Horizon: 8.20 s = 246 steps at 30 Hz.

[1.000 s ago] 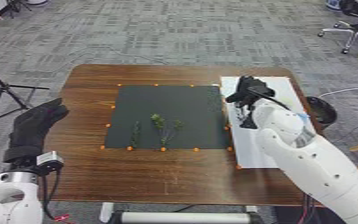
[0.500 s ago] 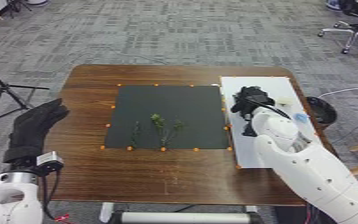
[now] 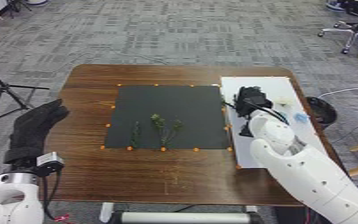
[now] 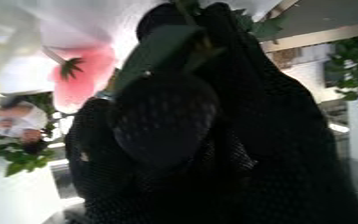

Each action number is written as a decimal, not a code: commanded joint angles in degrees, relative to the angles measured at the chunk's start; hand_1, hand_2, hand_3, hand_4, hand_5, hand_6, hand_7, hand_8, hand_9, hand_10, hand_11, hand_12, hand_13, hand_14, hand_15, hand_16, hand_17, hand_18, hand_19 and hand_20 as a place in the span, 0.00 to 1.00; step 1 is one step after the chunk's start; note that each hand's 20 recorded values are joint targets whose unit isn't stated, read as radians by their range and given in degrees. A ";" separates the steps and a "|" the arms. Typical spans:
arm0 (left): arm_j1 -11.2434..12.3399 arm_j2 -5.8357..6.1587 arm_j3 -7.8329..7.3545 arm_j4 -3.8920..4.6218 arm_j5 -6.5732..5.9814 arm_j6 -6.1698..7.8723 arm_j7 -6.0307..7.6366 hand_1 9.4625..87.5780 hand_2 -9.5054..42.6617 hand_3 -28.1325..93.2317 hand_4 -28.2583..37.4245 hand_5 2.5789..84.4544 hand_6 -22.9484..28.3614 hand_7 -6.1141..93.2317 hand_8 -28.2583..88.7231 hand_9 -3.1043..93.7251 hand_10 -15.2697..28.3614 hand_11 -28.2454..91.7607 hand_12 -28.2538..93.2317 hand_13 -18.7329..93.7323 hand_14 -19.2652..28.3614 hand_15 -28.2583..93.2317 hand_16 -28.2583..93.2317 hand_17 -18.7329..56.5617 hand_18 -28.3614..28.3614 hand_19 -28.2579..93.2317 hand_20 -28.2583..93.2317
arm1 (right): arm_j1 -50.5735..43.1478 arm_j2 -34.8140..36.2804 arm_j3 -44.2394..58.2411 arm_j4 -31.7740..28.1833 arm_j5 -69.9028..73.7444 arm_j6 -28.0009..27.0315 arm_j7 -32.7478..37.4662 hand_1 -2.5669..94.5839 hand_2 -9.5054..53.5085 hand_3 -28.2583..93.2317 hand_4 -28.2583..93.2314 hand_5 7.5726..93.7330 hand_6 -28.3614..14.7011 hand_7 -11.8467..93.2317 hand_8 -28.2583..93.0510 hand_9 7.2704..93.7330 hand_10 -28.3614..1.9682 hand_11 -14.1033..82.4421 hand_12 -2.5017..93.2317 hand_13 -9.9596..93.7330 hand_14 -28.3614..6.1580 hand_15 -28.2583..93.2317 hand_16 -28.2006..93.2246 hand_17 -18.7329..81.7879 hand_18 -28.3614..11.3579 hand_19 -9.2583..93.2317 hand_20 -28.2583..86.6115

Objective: Arrange flowers

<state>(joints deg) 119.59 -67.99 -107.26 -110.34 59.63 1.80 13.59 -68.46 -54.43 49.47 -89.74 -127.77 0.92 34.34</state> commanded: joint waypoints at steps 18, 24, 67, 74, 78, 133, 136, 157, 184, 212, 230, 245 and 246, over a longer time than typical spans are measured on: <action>1.29 0.18 -0.35 -1.46 0.26 -0.60 -1.08 0.23 0.19 0.81 0.05 0.59 0.52 0.20 0.18 0.54 0.70 0.41 0.33 0.50 0.80 0.43 0.23 0.34 0.73 0.32 0.40 | -6.80 -7.34 -4.97 -12.82 4.57 0.82 0.37 0.66 0.00 0.70 0.18 0.81 0.55 0.36 0.39 0.98 0.61 0.36 0.42 1.00 0.80 0.67 0.46 0.87 0.51 0.97 0.60; 0.97 0.58 -0.10 -1.08 0.07 -1.28 -1.41 0.23 0.19 0.81 0.05 0.59 0.52 0.19 0.18 0.54 0.70 0.41 0.33 0.50 0.80 0.43 0.23 0.34 0.73 0.32 0.40 | -7.71 -7.38 -5.15 -11.49 4.86 0.99 1.99 0.66 0.00 0.69 0.18 0.81 0.55 0.36 0.39 0.99 0.61 0.35 0.41 1.00 0.80 0.67 0.46 0.87 0.51 0.97 0.60; 0.00 1.14 0.10 -0.71 0.33 -2.58 -1.73 0.24 0.18 0.81 0.06 0.59 0.52 0.19 0.18 0.53 0.69 0.40 0.33 0.50 0.80 0.43 0.23 0.33 0.73 0.32 0.39 | -17.24 0.64 8.52 -21.15 24.85 4.55 3.42 0.31 0.18 0.68 0.17 0.78 0.53 0.34 0.19 0.91 0.44 0.37 0.25 1.00 0.69 0.60 0.50 0.82 0.40 1.00 0.59; -0.15 1.18 0.10 -0.73 0.40 -2.99 -1.88 0.24 0.18 0.81 0.06 0.59 0.52 0.19 0.18 0.53 0.69 0.40 0.33 0.50 0.80 0.43 0.23 0.33 0.73 0.32 0.39 | -18.77 0.57 7.85 -21.47 25.32 3.44 3.84 0.30 0.20 0.68 0.17 0.78 0.53 0.32 0.19 0.91 0.43 0.35 0.24 1.00 0.68 0.59 0.51 0.81 0.39 1.00 0.58; -0.21 1.11 0.10 -0.77 0.51 -3.24 -2.00 0.24 0.18 0.81 0.06 0.59 0.52 0.20 0.18 0.53 0.69 0.40 0.33 0.50 0.80 0.43 0.23 0.33 0.73 0.32 0.39 | -18.88 0.38 6.76 -21.95 25.69 1.78 3.51 0.31 0.21 0.67 0.17 0.78 0.52 0.32 0.19 0.91 0.42 0.34 0.24 1.00 0.68 0.59 0.51 0.81 0.39 1.00 0.58; -0.09 0.54 0.52 -1.09 0.55 -3.00 -2.27 0.24 0.18 0.80 0.07 0.59 0.52 0.19 0.18 0.53 0.69 0.40 0.33 0.50 0.80 0.43 0.23 0.33 0.73 0.32 0.39 | -5.43 7.08 11.31 -17.22 15.45 2.22 -4.63 0.47 0.00 0.70 0.12 0.62 0.56 0.25 0.20 0.69 0.40 0.29 0.23 0.84 0.57 0.55 0.50 0.64 0.27 0.87 0.63; 0.06 0.40 0.49 -1.16 0.41 -2.73 -2.21 0.25 0.17 0.80 0.07 0.59 0.52 0.19 0.18 0.53 0.69 0.40 0.33 0.50 0.80 0.43 0.23 0.33 0.73 0.32 0.39 | -5.95 7.51 12.25 -16.18 13.86 -0.40 -5.46 0.42 0.00 0.67 0.10 0.58 0.54 0.23 0.20 0.62 0.36 0.26 0.23 0.78 0.49 0.53 0.49 0.57 0.20 0.81 0.63; 0.19 0.50 0.38 -1.23 0.63 -3.67 -2.29 0.25 0.16 0.80 0.07 0.58 0.52 0.19 0.18 0.53 0.69 0.40 0.33 0.50 0.80 0.43 0.23 0.33 0.73 0.32 0.39 | -14.46 16.35 16.57 -13.87 -0.32 -7.26 -11.43 0.45 0.00 0.70 0.06 0.60 0.56 0.22 0.20 0.66 0.43 0.27 0.22 0.84 0.57 0.58 0.50 0.60 0.21 0.84 0.71; 1.18 -0.57 -0.16 -1.71 0.38 -3.15 -2.74 0.25 0.16 0.80 0.07 0.59 0.52 0.19 0.18 0.53 0.69 0.40 0.33 0.50 0.80 0.43 0.23 0.33 0.73 0.32 0.39 | -13.59 15.72 10.00 -9.70 -2.31 -1.26 -13.17 0.61 0.00 0.63 0.11 0.72 0.63 0.27 0.34 0.78 0.51 0.31 0.23 0.89 0.65 0.63 0.50 0.65 0.26 0.92 0.71; -0.44 1.52 -0.47 5.57 -6.13 3.85 0.24 0.15 0.58 0.79 0.00 0.60 0.51 0.21 0.18 0.55 0.69 0.41 0.33 0.51 0.80 0.43 0.23 0.34 0.73 0.32 0.40 | 17.58 0.98 -22.03 -15.03 11.26 -1.77 -23.62 0.65 0.03 0.66 0.10 0.82 0.68 0.29 0.34 0.89 0.57 0.24 0.33 0.94 0.72 0.63 0.52 0.70 0.30 0.97 0.70; -5.57 3.55 2.29 8.81 -6.21 4.81 1.26 0.16 0.62 0.79 0.00 0.60 0.51 0.21 0.18 0.55 0.69 0.40 0.33 0.51 0.78 0.40 0.22 0.36 0.70 0.30 0.39 | 20.60 -16.87 -28.67 -2.83 6.46 -7.80 -28.26 0.65 0.03 0.67 0.10 0.82 0.69 0.29 0.33 0.90 0.58 0.24 0.33 0.94 0.73 0.64 0.52 0.70 0.31 0.99 0.69; -10.33 4.48 6.81 10.11 -5.74 3.40 2.20 0.16 0.61 0.79 0.00 0.60 0.51 0.21 0.18 0.55 0.69 0.41 0.33 0.51 0.78 0.41 0.23 0.36 0.71 0.30 0.39 | 15.76 -23.37 -24.53 6.17 -2.24 -4.83 -28.75 0.64 0.02 0.68 0.09 0.83 0.71 0.29 0.31 0.90 0.62 0.22 0.29 0.95 0.74 0.64 0.52 0.71 0.32 0.99 0.69; -10.50 4.51 6.99 10.06 -5.60 3.24 2.19 0.15 0.61 0.79 0.00 0.60 0.51 0.21 0.18 0.55 0.69 0.41 0.33 0.51 0.78 0.41 0.23 0.36 0.71 0.30 0.39 | 15.50 -23.55 -24.23 6.77 -3.17 -4.37 -28.71 0.64 0.02 0.68 0.09 0.83 0.71 0.29 0.31 0.90 0.63 0.21 0.29 0.96 0.74 0.64 0.52 0.71 0.31 1.00 0.69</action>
<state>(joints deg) 110.41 -63.68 -101.44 -99.98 53.53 6.11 15.02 -51.84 -76.90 24.48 -86.23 -126.04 -6.21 6.56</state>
